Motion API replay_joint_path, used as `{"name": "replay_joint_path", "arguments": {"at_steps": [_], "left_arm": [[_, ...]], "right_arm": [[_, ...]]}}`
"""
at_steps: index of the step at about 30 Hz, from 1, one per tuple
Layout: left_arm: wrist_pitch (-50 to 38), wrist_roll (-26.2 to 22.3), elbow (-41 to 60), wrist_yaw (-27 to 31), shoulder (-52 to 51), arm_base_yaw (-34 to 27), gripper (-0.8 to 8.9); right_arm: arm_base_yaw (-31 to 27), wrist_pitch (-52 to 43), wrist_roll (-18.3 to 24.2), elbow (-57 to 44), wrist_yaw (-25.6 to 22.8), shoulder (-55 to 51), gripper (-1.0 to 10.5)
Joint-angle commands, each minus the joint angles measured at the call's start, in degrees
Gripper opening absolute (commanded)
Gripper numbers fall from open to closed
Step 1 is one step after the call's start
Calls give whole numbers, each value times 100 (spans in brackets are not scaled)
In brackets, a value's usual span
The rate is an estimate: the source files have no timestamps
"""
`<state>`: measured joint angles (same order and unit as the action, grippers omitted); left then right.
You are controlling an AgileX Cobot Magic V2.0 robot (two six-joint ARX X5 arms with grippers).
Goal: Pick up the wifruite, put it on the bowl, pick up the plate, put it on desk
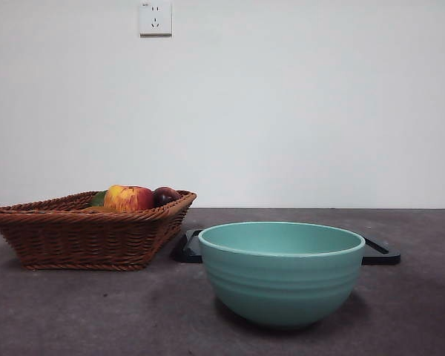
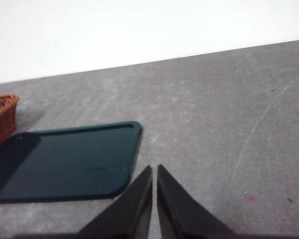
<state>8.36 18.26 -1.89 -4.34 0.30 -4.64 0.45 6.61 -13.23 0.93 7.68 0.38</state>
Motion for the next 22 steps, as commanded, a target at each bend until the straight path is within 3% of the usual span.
{"name": "replay_joint_path", "arguments": {"at_steps": [1,14,22], "left_arm": [[-57,367,-144,-68,-11,-17,8],[605,645,-1292,-507,289,-17,10],[1386,107,-2406,-1036,1064,-17,10]], "right_arm": [[17,-61,-286,133,-2,-17,6],[17,407,-286,1364,-22,0,6],[17,1744,-24,2645,2,584,6]]}}
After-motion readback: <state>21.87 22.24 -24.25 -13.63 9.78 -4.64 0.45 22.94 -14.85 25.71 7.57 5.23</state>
